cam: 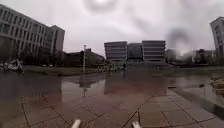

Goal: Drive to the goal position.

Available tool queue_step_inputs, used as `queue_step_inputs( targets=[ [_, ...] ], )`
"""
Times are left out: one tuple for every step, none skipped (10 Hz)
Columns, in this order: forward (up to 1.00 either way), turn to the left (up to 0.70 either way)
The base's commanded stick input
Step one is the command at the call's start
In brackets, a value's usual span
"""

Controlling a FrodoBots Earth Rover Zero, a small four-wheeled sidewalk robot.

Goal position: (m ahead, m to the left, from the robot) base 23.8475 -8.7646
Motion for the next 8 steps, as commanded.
queue_step_inputs(
  targets=[
    [0.70,-0.32],
    [0.70,-0.33],
    [0.70,-0.33],
    [0.70,-0.32],
    [0.70,-0.16],
    [0.70,-0.05],
    [0.70,0.00],
    [0.70,0.00]
  ],
)
